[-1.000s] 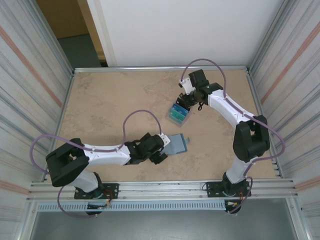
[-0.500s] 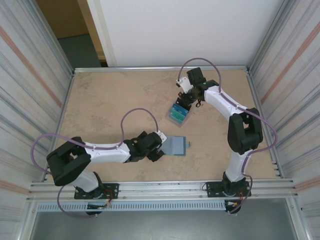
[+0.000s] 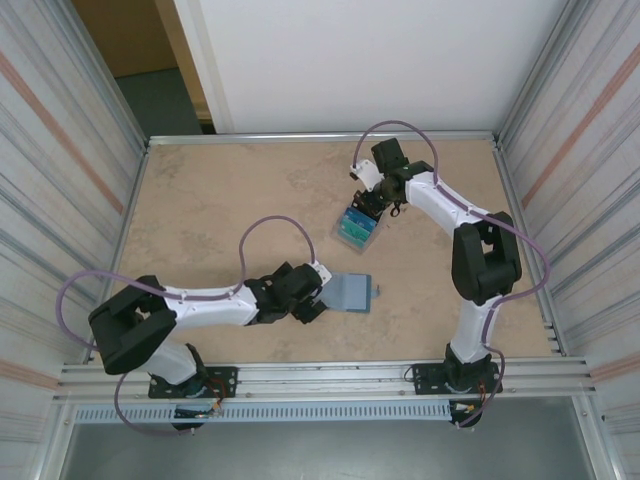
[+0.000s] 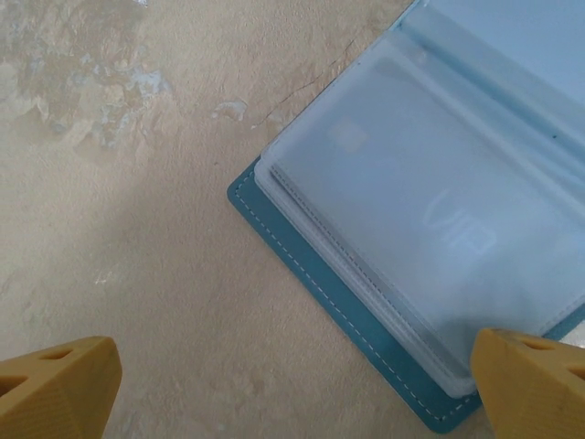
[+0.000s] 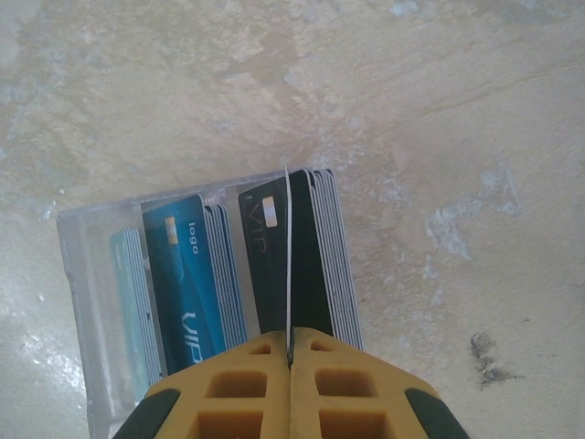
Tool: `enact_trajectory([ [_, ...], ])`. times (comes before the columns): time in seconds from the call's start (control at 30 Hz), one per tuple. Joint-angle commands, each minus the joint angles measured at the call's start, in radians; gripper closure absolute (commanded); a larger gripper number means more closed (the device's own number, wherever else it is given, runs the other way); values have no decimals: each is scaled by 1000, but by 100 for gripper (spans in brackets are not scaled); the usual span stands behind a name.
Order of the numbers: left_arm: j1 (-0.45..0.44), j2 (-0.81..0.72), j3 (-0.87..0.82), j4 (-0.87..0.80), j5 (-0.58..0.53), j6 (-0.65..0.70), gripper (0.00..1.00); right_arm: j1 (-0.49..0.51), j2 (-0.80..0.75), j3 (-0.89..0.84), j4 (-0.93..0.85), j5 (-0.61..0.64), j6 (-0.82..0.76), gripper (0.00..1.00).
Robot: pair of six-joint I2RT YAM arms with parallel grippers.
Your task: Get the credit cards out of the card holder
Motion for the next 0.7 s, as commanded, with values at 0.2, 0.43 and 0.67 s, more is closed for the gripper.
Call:
enact_trajectory([
  [0.2, 6, -119, 1, -32, -25, -6, 1, -6, 26, 47, -73, 17, -31, 92],
  [0.43, 11, -186, 15, -46, -63, -62, 1, -2, -13, 41, -65, 6, -1, 79],
  [0.67, 34, -269, 21, -79, -156, -222, 1, 14, -105, -2, -38, 67, 137, 76],
])
